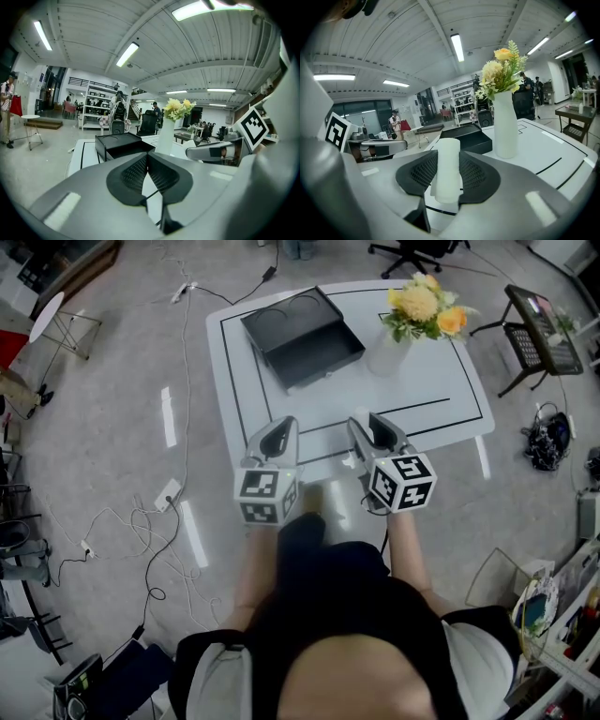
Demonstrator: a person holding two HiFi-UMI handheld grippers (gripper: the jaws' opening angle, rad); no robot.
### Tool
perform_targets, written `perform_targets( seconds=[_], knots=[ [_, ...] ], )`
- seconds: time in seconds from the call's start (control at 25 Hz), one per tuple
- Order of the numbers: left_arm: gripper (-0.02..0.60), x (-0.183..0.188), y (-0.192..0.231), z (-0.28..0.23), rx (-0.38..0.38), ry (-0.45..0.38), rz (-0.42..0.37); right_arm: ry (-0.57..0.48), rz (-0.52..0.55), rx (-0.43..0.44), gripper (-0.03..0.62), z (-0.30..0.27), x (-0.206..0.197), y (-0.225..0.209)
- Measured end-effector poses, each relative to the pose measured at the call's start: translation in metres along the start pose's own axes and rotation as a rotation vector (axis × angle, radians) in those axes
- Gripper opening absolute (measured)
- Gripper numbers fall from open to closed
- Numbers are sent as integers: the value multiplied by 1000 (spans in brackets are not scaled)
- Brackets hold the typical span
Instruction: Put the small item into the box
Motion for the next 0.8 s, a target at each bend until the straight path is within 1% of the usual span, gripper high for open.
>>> perform_targets(
  seconds=[0.32,0.64,0.8],
  knots=[
    [8,10,24,-18,10,-3,12,5,8,-4,138,-27,16,-6],
    [9,16,34,-34,-1,-3,15,1,13,-13,138,-41,28,-13],
    [9,20,39,-38,-4,-1,13,0,45,-31,138,-45,34,-14]
  ],
)
Point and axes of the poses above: the fingertips, and each gripper's own axes: z backward along the fingers, y to its left, x out of its top, the point moved 7 cm from there along z, backward along the fingers, and after that the axes turned 1 degree about y, right-handed, at the moved point
